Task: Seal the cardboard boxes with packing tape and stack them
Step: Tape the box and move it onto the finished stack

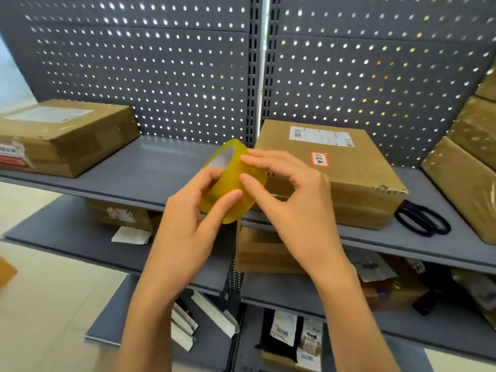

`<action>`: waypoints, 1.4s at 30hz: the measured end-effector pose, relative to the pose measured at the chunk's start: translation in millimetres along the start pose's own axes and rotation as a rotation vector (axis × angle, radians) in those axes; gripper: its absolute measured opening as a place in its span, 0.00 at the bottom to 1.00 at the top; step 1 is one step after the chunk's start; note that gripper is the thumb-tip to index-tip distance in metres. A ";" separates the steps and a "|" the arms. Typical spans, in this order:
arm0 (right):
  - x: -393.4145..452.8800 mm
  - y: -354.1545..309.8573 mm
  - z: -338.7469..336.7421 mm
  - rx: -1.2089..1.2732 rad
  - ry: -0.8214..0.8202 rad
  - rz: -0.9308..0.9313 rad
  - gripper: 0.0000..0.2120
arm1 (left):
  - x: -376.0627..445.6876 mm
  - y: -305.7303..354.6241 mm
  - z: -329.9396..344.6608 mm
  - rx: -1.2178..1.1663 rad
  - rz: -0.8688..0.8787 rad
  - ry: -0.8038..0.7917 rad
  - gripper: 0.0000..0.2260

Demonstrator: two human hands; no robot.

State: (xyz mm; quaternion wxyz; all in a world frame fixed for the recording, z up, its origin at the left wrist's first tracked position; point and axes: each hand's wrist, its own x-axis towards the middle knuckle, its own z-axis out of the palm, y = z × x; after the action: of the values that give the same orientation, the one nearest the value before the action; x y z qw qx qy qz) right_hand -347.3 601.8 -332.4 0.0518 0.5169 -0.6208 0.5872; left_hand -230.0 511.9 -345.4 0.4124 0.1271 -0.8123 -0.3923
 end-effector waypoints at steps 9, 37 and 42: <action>9.1 -5.0 3.2 0.113 -0.008 0.086 0.05 | -0.2 0.9 -18.4 0.101 -0.016 -0.079 0.06; 12.0 0.1 7.3 -0.166 0.107 0.070 0.02 | -5.2 -9.1 1.7 -0.500 -0.519 -0.370 0.15; 22.0 11.4 -11.4 -0.115 0.126 0.095 0.06 | -14.1 -1.4 10.7 -0.676 -0.545 -0.431 0.17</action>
State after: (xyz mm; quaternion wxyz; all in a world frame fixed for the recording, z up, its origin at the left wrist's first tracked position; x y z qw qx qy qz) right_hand -371.6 595.4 -321.8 0.0924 0.4451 -0.6728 0.5837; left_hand -229.6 524.2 -358.2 0.1349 0.1099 -0.6436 -0.7453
